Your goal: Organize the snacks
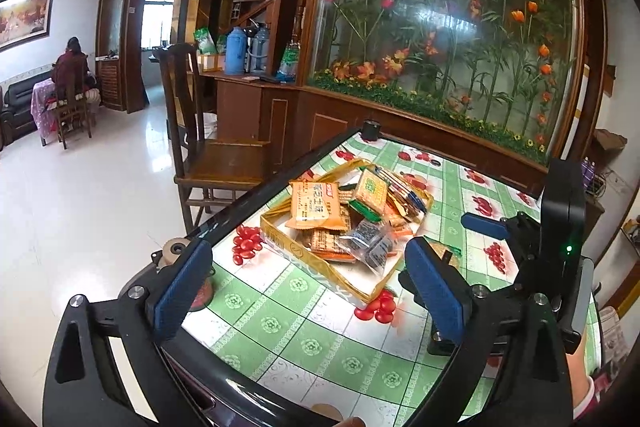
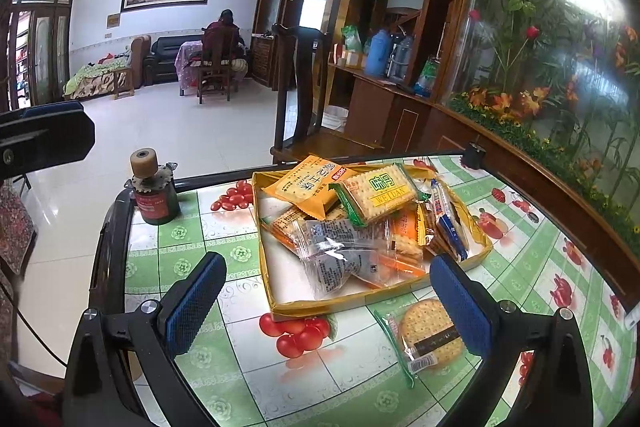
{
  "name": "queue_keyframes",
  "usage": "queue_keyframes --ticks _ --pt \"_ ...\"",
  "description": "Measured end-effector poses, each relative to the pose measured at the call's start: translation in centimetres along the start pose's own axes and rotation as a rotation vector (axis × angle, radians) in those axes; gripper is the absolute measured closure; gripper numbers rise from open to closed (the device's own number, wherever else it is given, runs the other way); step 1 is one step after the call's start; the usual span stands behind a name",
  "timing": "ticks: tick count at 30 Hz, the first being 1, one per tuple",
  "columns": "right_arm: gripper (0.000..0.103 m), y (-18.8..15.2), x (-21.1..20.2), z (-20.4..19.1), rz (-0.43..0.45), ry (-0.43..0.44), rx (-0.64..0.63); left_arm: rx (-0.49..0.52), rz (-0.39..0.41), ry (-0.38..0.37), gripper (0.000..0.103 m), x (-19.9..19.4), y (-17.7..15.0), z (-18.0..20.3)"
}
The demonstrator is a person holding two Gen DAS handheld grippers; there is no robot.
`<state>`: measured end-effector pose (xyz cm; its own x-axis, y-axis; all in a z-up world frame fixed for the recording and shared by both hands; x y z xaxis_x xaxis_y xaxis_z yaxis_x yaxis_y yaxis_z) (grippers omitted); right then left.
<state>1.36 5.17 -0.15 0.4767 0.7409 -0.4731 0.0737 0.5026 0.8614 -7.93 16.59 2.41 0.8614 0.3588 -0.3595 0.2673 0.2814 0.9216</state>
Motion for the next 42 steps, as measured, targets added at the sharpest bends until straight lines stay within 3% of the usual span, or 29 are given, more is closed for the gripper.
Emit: queue_keyframes --ticks 8,21,30,42 --pt "0.0 -0.1 0.1 -0.1 -0.001 0.001 0.004 -0.007 -0.041 -0.04 0.0 0.6 -0.4 0.2" --pt "0.0 -0.2 0.1 -0.4 -0.003 0.003 0.008 0.048 -0.013 0.069 0.0 0.0 -0.1 -0.3" --pt "0.0 -0.4 0.2 -0.8 -0.006 0.004 0.011 0.078 0.006 0.068 0.0 -0.4 0.2 0.1" --pt "0.0 -0.3 0.4 -1.4 0.005 0.019 0.038 0.07 0.024 0.122 0.0 -0.8 1.0 -0.8"
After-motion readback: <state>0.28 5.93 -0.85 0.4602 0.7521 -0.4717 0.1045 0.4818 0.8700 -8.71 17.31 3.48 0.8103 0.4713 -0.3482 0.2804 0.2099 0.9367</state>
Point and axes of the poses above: each gripper's, at about its wrist camera, not at the fingertips, and x roughly the way its jaws point, z to its right, y to its top, the point moved 7 cm from there along x, roughly the way its jaws point, and after that the axes turned 8 degrees about z, right-handed, at the moved point
